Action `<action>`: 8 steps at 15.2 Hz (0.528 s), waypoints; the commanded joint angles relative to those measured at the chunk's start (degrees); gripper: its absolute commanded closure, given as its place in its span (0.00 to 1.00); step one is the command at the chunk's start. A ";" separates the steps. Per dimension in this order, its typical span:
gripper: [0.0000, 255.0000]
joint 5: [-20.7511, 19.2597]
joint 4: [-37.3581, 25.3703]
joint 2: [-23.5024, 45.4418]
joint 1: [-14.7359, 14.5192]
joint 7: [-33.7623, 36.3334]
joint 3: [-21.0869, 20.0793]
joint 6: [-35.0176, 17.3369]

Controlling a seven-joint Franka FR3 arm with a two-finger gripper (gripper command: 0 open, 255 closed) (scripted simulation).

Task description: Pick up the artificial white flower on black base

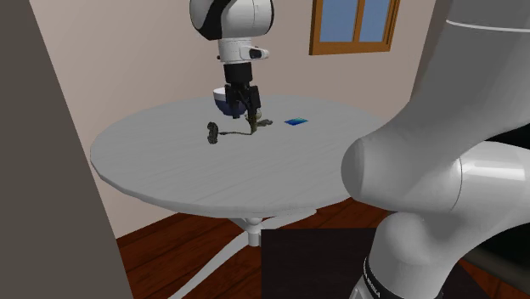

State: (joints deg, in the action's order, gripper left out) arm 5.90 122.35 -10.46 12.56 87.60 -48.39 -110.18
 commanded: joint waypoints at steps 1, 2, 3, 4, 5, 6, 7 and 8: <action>0.00 -5.46 -4.20 7.35 1.48 8.96 -3.46 -0.66; 0.00 -6.25 -4.73 8.32 1.22 10.06 -3.49 -0.66; 0.00 -6.56 -4.22 8.71 1.02 10.32 -3.40 -1.41; 0.00 -6.89 -3.72 9.11 0.94 10.59 -3.42 -2.15; 0.00 -7.24 -3.23 9.52 0.90 10.88 -3.48 -2.89; 0.00 -7.61 -2.75 9.96 0.87 11.17 -3.54 -3.63; 0.00 -8.00 -2.28 10.42 0.82 11.49 -3.59 -4.37; 0.00 -8.42 -1.83 10.89 0.77 11.82 -3.64 -5.10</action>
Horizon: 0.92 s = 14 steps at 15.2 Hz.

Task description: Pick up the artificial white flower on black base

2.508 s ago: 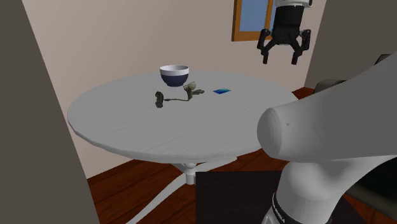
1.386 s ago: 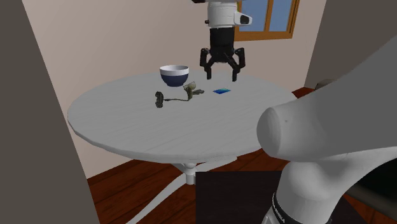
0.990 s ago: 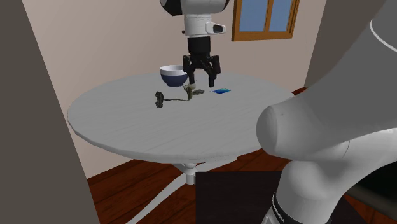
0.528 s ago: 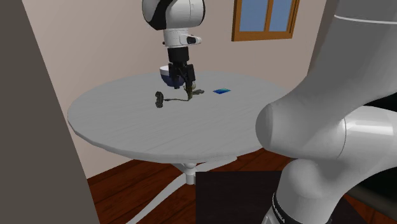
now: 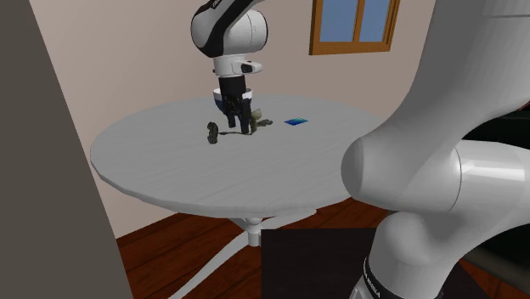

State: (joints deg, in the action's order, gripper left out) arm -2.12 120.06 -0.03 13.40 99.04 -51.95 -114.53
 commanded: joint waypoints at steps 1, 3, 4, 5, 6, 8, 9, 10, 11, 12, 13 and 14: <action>0.00 -1.10 1.14 1.24 -0.14 0.93 -0.13 -1.90; 0.00 -1.09 1.14 1.24 -0.15 0.93 -0.12 -1.90; 1.00 -1.02 1.22 1.15 -0.13 0.85 -0.10 -1.92; 1.00 -1.03 1.21 1.16 -0.12 0.85 -0.10 -1.92; 1.00 -1.02 1.23 1.15 -0.12 0.84 -0.10 -1.93; 1.00 -1.20 1.11 1.35 -0.16 1.00 -0.12 -1.93; 1.00 -1.01 1.13 1.14 -0.19 0.96 -0.16 -1.82; 1.00 -1.13 1.20 1.28 -0.22 1.08 -0.18 -1.97; 1.00 -1.04 1.23 1.17 -0.18 0.97 -0.15 -1.93; 1.00 -1.06 1.20 1.19 -0.18 0.97 -0.15 -1.92; 1.00 -1.10 1.14 1.24 -0.16 0.93 -0.12 -1.90; 1.00 -0.64 0.72 0.73 -0.09 0.57 -0.09 -1.17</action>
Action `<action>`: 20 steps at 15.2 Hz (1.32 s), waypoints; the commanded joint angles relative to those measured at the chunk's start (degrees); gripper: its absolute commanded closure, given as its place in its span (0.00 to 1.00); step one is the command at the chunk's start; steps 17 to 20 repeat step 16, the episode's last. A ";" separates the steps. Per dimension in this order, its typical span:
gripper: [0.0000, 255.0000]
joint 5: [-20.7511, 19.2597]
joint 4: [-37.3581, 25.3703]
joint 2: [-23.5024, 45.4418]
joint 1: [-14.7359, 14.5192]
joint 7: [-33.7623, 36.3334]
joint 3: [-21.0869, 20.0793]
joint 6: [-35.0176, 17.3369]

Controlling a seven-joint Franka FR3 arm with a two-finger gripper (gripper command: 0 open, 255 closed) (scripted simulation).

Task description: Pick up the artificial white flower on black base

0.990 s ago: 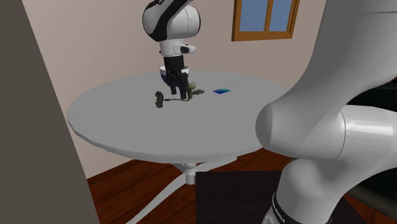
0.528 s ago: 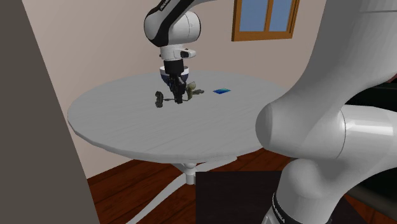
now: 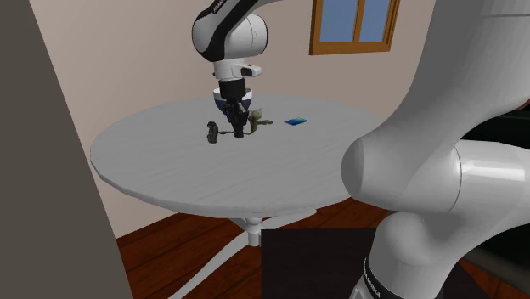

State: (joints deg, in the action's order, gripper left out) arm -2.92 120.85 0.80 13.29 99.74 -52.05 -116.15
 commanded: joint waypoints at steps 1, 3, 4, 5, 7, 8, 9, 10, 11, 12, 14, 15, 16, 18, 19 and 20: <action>1.00 0.58 -0.52 -0.58 0.07 -0.46 0.04 1.18; 1.00 1.37 -1.44 -1.49 0.18 -1.10 0.13 2.65; 1.00 1.73 -1.93 -1.92 0.22 -1.39 0.19 3.39; 1.00 2.07 -2.42 -2.33 0.26 -1.67 0.25 4.13; 1.00 2.68 -3.45 -3.09 0.32 -2.18 0.40 5.62; 1.00 2.96 -3.99 -3.44 0.35 -2.41 0.48 6.37; 1.00 3.22 -4.53 -3.76 0.37 -2.63 0.55 7.13; 1.00 3.46 -5.09 -4.07 0.40 -2.84 0.63 7.88; 1.00 3.68 -5.66 -4.36 0.42 -3.03 0.71 8.63; 1.00 3.88 -6.25 -4.63 0.45 -3.21 0.79 9.39; 1.00 4.23 -7.46 -5.12 0.49 -3.53 0.95 10.90; 1.00 4.27 -7.54 -5.16 0.49 -3.56 0.97 11.01; 1.00 4.26 -7.55 -5.15 0.49 -3.55 0.97 11.01; 1.00 4.26 -7.55 -5.15 0.49 -3.55 0.97 11.01; 1.00 4.26 -7.55 -5.15 0.49 -3.55 0.97 11.01; 1.00 4.26 -7.55 -5.15 0.49 -3.55 0.97 11.01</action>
